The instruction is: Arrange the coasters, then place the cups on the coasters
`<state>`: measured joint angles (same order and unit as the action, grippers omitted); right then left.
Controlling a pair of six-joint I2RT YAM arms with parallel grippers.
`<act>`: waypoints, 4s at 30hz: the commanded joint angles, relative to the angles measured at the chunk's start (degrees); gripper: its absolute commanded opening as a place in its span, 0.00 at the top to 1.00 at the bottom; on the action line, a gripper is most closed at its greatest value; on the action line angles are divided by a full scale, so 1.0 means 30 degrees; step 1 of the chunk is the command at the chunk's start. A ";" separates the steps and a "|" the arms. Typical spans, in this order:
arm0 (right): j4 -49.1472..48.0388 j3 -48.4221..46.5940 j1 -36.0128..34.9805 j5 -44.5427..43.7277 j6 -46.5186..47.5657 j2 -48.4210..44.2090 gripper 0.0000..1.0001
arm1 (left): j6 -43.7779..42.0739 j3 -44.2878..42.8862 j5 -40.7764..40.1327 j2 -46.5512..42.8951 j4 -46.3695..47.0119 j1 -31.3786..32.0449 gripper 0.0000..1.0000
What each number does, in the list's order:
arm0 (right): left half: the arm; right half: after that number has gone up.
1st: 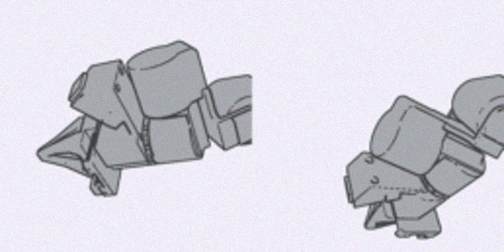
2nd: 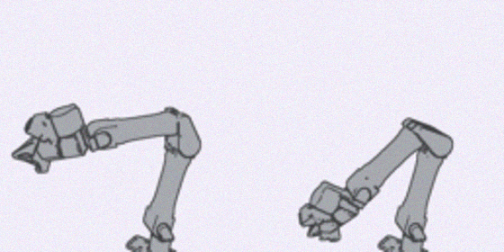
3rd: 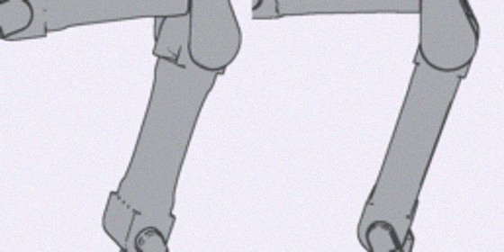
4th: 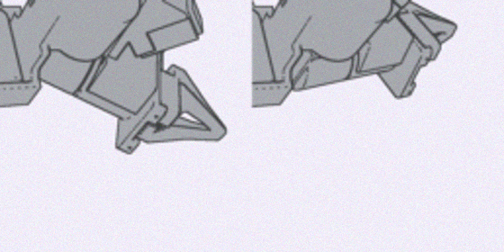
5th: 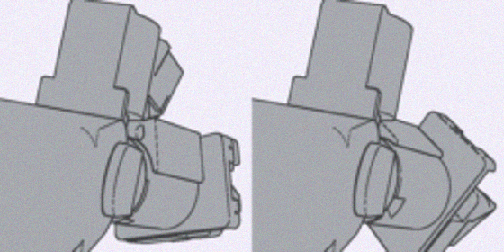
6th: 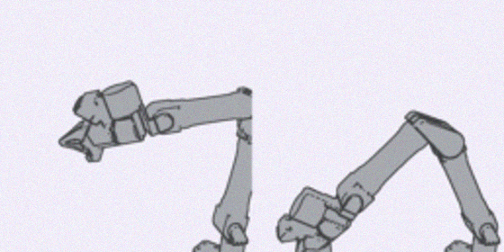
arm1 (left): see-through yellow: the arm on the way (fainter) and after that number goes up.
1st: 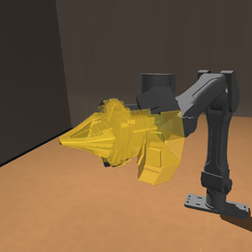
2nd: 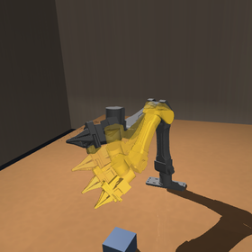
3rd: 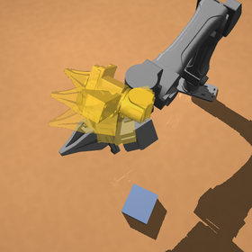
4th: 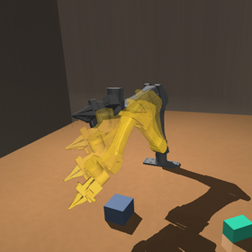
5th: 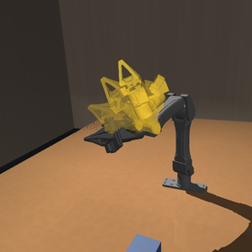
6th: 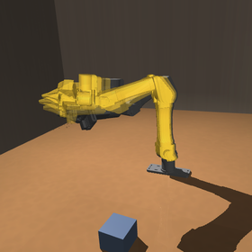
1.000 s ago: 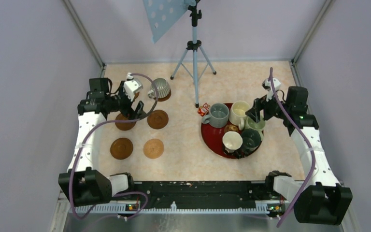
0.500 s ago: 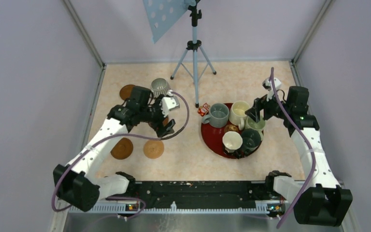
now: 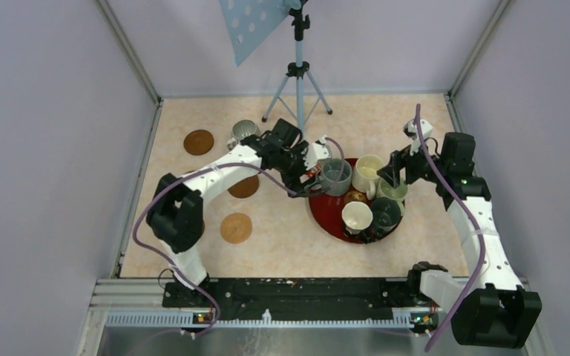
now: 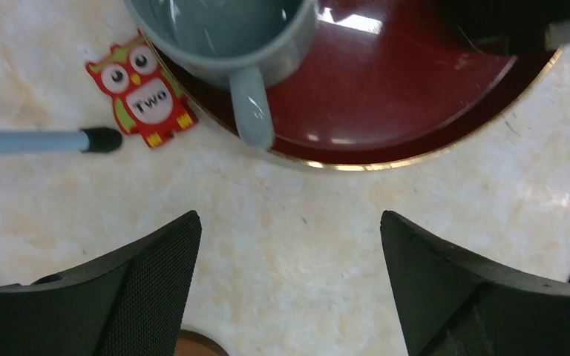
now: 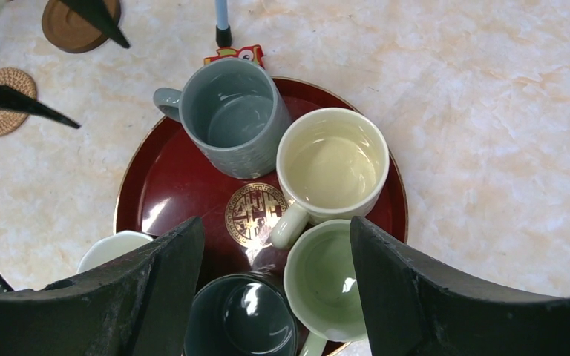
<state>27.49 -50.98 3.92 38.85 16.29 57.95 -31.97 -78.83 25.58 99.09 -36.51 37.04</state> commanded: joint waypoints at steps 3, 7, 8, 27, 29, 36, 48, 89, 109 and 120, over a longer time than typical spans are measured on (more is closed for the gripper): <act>-0.0493 0.0207 0.0157 -0.0056 0.0325 -0.0793 0.28 | 0.0773 -0.3359 -0.1008 0.2796 0.0890 0.0899 0.12; -0.0381 0.0279 0.0157 -0.0074 0.0367 -0.0852 0.28 | 0.0727 -0.4296 -0.1292 0.4116 0.0888 0.1508 0.22; -0.0370 0.0315 0.0157 -0.0047 0.0395 -0.0878 0.28 | 0.0702 -0.4437 -0.1321 0.4324 0.0869 0.1607 0.24; -0.0359 0.0382 0.0157 -0.0001 0.0452 -0.1007 0.29 | 0.2311 -0.4960 -0.1703 0.6369 0.0812 0.2713 0.55; -0.0357 0.0382 0.0157 -0.0017 0.0457 -0.0980 0.29 | 0.2591 -0.5103 -0.2073 0.6654 0.0704 0.2721 0.54; -0.0359 0.0408 0.0157 -0.0045 0.0457 -0.0945 0.28 | 0.3337 -0.4869 -0.2401 0.7191 0.1365 0.2717 0.52; -0.0352 0.0412 0.0157 -0.0051 0.0487 -0.0861 0.28 | 0.4243 -0.4091 -0.2814 0.6938 0.2716 0.2703 0.62; -0.0422 0.0440 0.0157 -0.0176 0.0465 -0.0685 0.28 | 0.5050 0.0900 -0.0355 0.1492 0.6565 0.1574 1.00; -0.0347 0.0441 0.0157 -0.0151 0.0516 -0.0597 0.29 | 0.5337 0.0838 -0.1744 0.2920 0.6827 0.1570 0.60; -0.0361 0.0470 0.0157 -0.0195 0.0545 -0.0602 0.28 | 0.5142 0.0164 -0.2245 0.3640 0.6777 0.1596 0.62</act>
<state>27.66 -49.47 3.92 37.95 16.93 56.31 -16.40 -76.09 20.25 109.49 -17.87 42.02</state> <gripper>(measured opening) 0.714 0.399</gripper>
